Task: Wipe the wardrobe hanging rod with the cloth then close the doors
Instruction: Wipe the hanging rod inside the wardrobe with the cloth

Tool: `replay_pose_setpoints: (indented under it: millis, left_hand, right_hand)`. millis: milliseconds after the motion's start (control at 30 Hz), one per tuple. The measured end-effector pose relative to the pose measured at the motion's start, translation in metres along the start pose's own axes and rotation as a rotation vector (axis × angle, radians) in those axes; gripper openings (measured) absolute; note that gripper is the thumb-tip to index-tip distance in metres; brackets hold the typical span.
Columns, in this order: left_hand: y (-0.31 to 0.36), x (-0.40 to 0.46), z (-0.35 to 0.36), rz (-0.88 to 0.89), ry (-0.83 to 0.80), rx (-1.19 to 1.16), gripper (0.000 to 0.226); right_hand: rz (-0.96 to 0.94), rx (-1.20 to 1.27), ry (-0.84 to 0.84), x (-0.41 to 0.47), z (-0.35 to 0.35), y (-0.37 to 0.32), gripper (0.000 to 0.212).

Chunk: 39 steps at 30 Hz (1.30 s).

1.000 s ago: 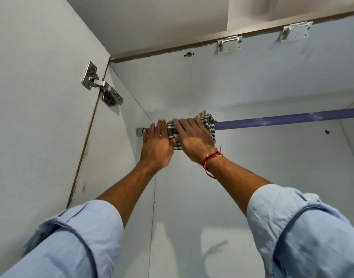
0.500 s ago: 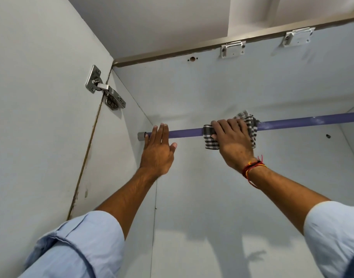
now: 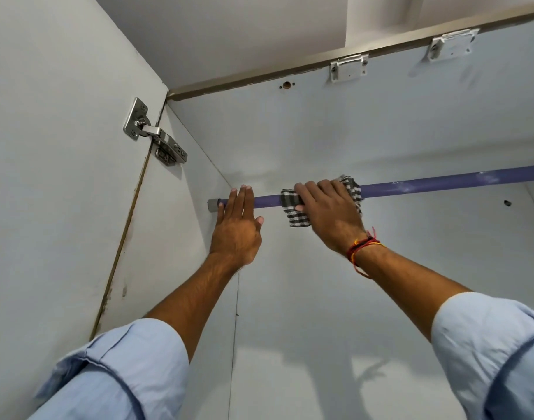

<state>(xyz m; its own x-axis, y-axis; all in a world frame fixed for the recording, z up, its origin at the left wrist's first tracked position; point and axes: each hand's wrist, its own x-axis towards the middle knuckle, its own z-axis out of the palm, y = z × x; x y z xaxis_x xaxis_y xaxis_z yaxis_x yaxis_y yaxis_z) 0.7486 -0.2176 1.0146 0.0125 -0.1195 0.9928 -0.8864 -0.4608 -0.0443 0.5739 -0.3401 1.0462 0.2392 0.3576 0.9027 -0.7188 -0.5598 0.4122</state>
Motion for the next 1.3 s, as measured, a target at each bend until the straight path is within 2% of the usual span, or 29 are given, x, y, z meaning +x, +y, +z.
replay_pose_setpoints:
  millis: [233, 333, 400, 533, 633, 833, 933, 1033, 1133, 1300]
  left_hand:
    - [0.002, -0.002, -0.001, 0.012, -0.006, 0.015, 0.069]
    - [0.017, -0.004, -0.006, -0.087, -0.030, 0.078, 0.073]
    - [0.043, 0.000, -0.012, -0.127, 0.011, 0.098, 0.076]
    - [0.128, 0.011, -0.012, 0.139, 0.112, 0.026, 0.076]
    - [0.174, 0.017, 0.001, 0.198, 0.016, -0.006, 0.077]
    - [0.177, 0.015, 0.023, 0.149, 0.096, 0.049, 0.081]
    - [0.179, 0.017, 0.027, 0.145, 0.096, 0.040, 0.083]
    - [0.178, 0.018, 0.027, 0.136, 0.092, 0.054, 0.083]
    - [0.178, 0.018, 0.028, 0.133, 0.095, 0.051, 0.084]
    - [0.179, 0.019, 0.029, 0.130, 0.097, 0.038, 0.085]
  right_hand:
    - [0.064, -0.078, 0.050, -0.042, -0.013, 0.093, 0.039]
    - [0.079, -0.092, 0.070, -0.052, -0.019, 0.116, 0.036]
    - [0.079, -0.084, 0.063, -0.052, -0.022, 0.118, 0.036]
    - [0.070, -0.059, 0.051, -0.053, -0.026, 0.118, 0.036]
    - [0.079, -0.077, 0.009, -0.057, -0.034, 0.129, 0.038]
    - [0.096, -0.136, -0.022, -0.083, -0.056, 0.190, 0.035]
    - [0.127, -0.179, -0.017, -0.102, -0.070, 0.234, 0.040]
    - [0.148, -0.220, -0.004, -0.120, -0.081, 0.279, 0.032]
    - [0.193, -0.251, 0.003, -0.139, -0.094, 0.321, 0.034]
    - [0.224, -0.262, 0.004, -0.152, -0.110, 0.337, 0.039]
